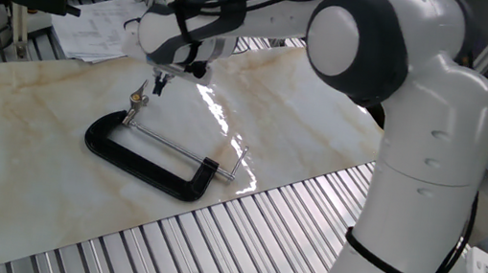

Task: Turn on the water tap

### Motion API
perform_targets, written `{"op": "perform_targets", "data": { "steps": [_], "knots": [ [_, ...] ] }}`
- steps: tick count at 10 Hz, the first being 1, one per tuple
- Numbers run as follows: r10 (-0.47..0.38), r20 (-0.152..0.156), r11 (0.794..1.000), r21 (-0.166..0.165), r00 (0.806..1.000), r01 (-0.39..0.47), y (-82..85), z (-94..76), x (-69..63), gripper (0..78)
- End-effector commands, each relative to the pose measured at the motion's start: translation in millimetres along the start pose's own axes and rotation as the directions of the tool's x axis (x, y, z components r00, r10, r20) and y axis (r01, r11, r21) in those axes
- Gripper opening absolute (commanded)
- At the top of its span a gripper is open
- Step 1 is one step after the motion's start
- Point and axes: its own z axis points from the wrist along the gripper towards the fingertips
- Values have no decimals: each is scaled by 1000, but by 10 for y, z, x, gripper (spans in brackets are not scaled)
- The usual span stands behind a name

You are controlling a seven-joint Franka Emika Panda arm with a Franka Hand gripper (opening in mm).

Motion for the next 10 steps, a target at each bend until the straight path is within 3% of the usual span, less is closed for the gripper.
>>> {"op": "perform_targets", "data": {
  "steps": [1,10],
  "knots": [
    [7,0,1000,-1,1000,-7,46,6,-29,0],
    [20,-3,1000,-11,1000,-20,236,20,-164,0]
  ]
}}
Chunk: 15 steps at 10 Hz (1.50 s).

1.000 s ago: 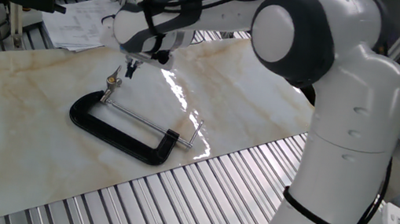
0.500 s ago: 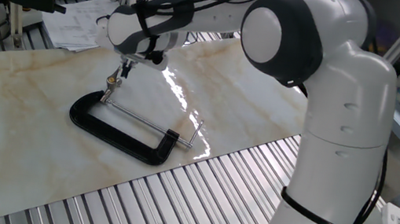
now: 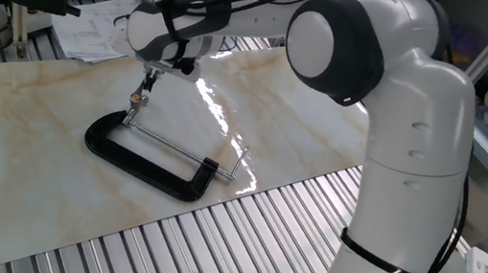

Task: Turn on the water tap

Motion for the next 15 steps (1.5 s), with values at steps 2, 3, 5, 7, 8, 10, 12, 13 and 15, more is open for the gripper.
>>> {"op": "perform_targets", "data": {
  "steps": [2,3,5,7,8,10,12,13,15],
  "knots": [
    [28,0,1000,-9,1000,-28,118,-36,-15,0],
    [46,3,999,-12,999,-46,178,-21,12,0],
    [66,3,998,-13,998,-65,264,-16,50,0],
    [75,1,997,-21,997,-75,294,-1,74,0],
    [82,4,996,-26,997,-82,311,11,88,0],
    [95,10,995,-31,995,-95,349,35,118,0],
    [110,12,993,-34,994,-110,391,40,143,0],
    [111,11,993,-35,994,-110,396,40,148,0],
    [122,7,992,-43,992,-122,438,37,201,0]
  ]
}}
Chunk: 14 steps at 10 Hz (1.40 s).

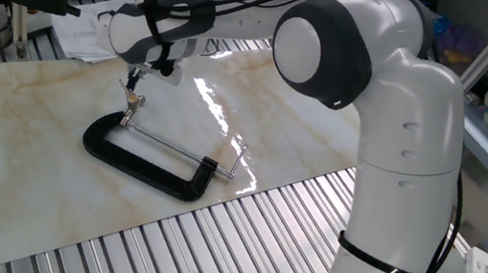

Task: Turn on the water tap

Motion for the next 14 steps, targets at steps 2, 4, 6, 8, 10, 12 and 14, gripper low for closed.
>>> {"op": "perform_targets", "data": {
  "steps": [2,4,6,8,10,12,14],
  "knots": [
    [27,-7,999,-19,1000,-27,100,-12,120,0],
    [25,0,999,-22,1000,-25,105,-10,129,0],
    [24,3,999,-24,1000,-24,108,-2,130,0],
    [8,-2,1000,-20,1000,-8,104,-17,125,0],
    [-18,-2,1000,-19,1000,18,81,-75,103,0],
    [-44,-1,999,-18,999,44,59,-136,84,0],
    [-106,-8,994,-10,994,106,-34,-285,25,0]
  ]
}}
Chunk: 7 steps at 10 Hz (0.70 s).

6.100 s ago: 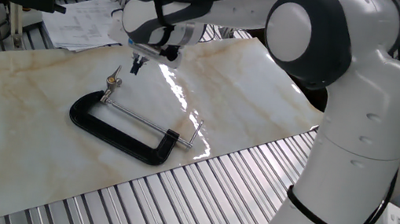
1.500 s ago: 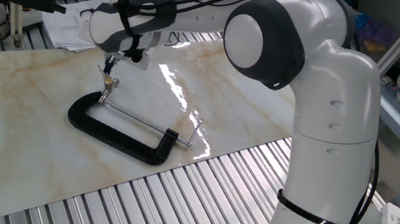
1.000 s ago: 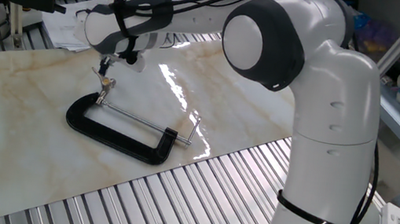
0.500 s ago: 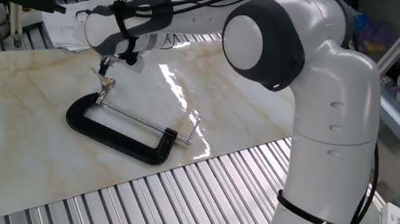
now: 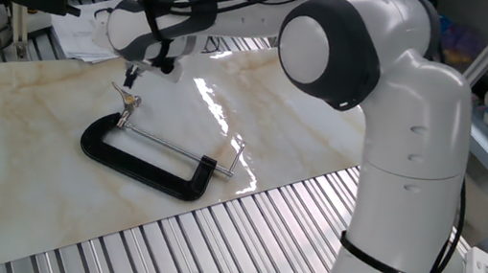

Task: Turn on the water tap

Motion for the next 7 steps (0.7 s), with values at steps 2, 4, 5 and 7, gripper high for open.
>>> {"op": "perform_targets", "data": {
  "steps": [2,4,5,7],
  "knots": [
    [-121,-20,992,17,992,121,-209,-283,-117,0],
    [-184,-26,983,18,983,184,-380,-372,-183,0],
    [-212,-31,977,19,977,213,-465,-401,-212,0],
    [-246,-35,969,21,969,247,-584,-461,-219,0]
  ]
}}
